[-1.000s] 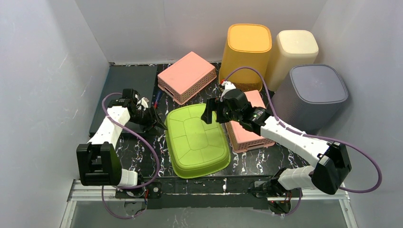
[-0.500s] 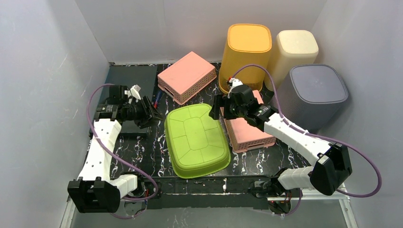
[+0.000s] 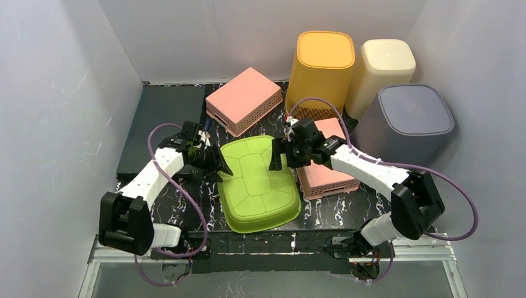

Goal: Turn the large container upside down

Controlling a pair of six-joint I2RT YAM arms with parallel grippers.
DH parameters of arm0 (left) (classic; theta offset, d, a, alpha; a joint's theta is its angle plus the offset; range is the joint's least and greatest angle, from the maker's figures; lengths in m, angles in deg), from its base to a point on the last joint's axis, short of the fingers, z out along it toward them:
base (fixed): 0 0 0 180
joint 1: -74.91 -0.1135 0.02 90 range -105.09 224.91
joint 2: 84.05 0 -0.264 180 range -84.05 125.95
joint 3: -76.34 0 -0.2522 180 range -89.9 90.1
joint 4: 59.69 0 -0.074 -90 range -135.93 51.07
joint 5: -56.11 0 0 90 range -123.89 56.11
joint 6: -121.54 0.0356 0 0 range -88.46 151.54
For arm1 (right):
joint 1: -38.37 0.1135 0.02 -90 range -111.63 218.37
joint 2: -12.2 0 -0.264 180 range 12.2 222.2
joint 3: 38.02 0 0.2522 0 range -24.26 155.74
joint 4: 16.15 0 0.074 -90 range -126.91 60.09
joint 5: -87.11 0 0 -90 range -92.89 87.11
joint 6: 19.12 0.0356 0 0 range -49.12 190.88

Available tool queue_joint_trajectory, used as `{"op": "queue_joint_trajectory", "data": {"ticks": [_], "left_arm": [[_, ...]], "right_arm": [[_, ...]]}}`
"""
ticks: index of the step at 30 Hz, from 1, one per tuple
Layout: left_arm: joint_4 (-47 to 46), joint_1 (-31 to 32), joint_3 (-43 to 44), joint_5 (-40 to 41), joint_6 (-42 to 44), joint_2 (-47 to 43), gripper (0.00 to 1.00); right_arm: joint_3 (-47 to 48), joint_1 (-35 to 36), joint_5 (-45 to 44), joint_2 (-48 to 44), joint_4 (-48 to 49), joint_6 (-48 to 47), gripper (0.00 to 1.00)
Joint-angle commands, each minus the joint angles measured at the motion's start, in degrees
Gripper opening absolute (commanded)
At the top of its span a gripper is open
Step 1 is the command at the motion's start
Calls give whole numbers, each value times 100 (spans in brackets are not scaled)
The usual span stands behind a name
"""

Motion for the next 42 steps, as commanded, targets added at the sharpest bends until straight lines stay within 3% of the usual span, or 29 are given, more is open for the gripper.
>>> {"op": "queue_joint_trajectory", "data": {"ticks": [1, 10, 18, 22, 26, 30, 35, 36, 37, 42], "left_arm": [[-330, -12, 83, 207, -209, 113, 47], [-962, -16, 567, 197, -272, 979, 46], [-988, -19, 1184, 84, -163, 1600, 46], [-948, -11, 1369, 72, -147, 1519, 46], [-237, -11, 1787, 383, 151, 1165, 46], [259, -11, 1987, 808, 425, 508, 49], [473, -20, 2108, 1152, 486, -416, 57], [504, -21, 2106, 1277, 498, -630, 83], [535, -12, 2129, 1432, 515, -810, 96], [975, -14, 2398, 2170, 711, -1515, 98]], "right_arm": [[184, 8, 232, 302, -106, -197, 99], [119, 34, 420, 451, 752, 627, 99], [7, 64, 544, 404, 1185, 1044, 99], [157, 61, 451, 349, 1070, 983, 99], [699, 67, -330, 205, 196, 425, 99], [902, 57, -977, -348, 45, -138, 99], [763, 35, -1591, -1077, 485, -642, 99], [712, 34, -1814, -1241, 570, -745, 99], [665, 39, -2007, -1402, 670, -848, 99], [562, 28, -2906, -2048, 823, -1320, 99]]}}
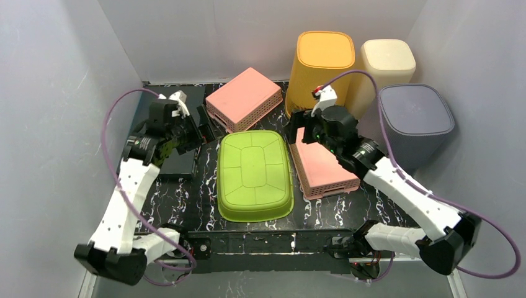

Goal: Turn the large container upside down

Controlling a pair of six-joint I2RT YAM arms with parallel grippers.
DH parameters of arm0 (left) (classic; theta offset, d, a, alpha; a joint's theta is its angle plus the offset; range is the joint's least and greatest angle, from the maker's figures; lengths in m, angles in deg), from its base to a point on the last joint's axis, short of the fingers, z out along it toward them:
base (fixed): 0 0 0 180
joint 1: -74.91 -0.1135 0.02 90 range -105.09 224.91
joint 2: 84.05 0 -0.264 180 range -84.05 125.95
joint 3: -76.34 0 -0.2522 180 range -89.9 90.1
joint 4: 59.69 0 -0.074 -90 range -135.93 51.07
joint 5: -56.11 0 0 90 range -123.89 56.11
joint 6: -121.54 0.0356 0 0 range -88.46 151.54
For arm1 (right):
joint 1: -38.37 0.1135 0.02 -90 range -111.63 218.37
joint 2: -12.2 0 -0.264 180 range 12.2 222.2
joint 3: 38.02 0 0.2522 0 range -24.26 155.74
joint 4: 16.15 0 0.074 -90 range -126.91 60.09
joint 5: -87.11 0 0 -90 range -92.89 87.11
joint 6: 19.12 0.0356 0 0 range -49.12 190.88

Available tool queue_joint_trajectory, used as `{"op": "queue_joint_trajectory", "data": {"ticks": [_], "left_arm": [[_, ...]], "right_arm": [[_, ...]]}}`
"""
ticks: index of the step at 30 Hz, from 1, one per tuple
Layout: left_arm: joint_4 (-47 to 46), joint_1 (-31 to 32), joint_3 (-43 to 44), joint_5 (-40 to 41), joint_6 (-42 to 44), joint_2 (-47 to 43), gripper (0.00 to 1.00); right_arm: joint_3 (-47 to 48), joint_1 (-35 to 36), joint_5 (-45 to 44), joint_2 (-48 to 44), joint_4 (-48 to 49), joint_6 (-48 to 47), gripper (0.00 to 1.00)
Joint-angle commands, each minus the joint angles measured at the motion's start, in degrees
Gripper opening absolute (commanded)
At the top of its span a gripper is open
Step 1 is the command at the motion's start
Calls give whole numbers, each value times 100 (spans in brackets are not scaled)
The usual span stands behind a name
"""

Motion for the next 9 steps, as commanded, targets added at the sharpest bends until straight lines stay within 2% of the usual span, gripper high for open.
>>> {"op": "queue_joint_trajectory", "data": {"ticks": [1, 5, 9], "left_arm": [[629, -4, 301, 992, 278, -606, 98], [812, -3, 397, 1533, 427, -941, 98], [908, -10, 507, 1737, 606, -1099, 98]], "right_arm": [[-39, -40, -1104, -508, 351, -632, 99], [-33, -39, -1285, -738, 251, -630, 99], [-85, -38, -1221, -837, 172, -449, 99]]}}
